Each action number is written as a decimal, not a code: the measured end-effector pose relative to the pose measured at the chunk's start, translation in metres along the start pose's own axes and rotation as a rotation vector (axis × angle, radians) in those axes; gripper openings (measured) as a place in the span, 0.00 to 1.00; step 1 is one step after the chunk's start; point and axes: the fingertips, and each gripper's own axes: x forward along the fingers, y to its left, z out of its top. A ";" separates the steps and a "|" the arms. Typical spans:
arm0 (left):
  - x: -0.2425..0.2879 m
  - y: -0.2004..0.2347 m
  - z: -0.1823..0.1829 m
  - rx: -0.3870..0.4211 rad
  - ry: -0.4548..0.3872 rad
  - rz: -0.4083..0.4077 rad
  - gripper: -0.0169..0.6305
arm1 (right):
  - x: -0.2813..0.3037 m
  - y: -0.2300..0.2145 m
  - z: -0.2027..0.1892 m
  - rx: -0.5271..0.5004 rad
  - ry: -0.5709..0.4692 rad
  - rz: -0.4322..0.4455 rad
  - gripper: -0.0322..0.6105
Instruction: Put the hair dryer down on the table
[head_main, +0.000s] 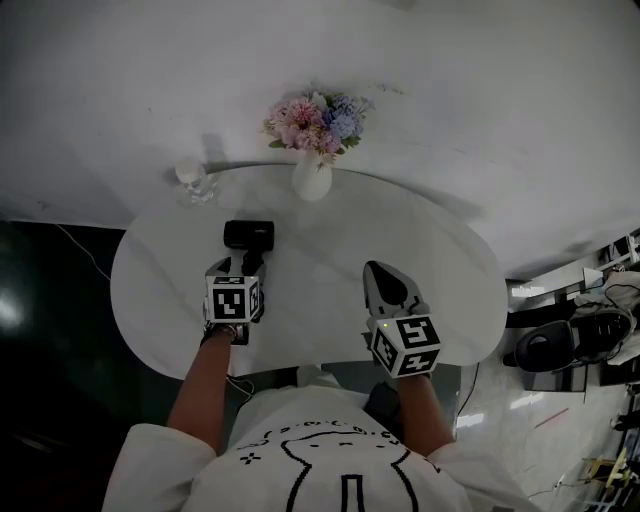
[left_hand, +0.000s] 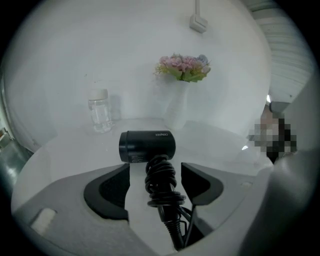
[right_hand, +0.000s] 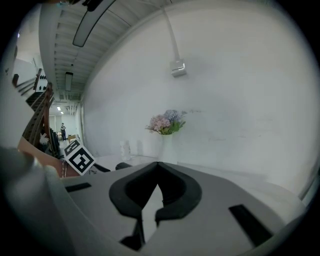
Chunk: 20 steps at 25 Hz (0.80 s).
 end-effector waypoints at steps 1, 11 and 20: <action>-0.006 0.001 0.001 0.001 -0.010 -0.001 0.50 | -0.004 0.005 0.000 0.000 -0.004 -0.002 0.05; -0.063 0.020 0.003 0.021 -0.114 -0.010 0.50 | -0.040 0.043 0.003 0.018 -0.045 -0.050 0.05; -0.120 0.039 0.027 -0.014 -0.262 -0.006 0.50 | -0.070 0.065 0.021 -0.014 -0.082 -0.061 0.05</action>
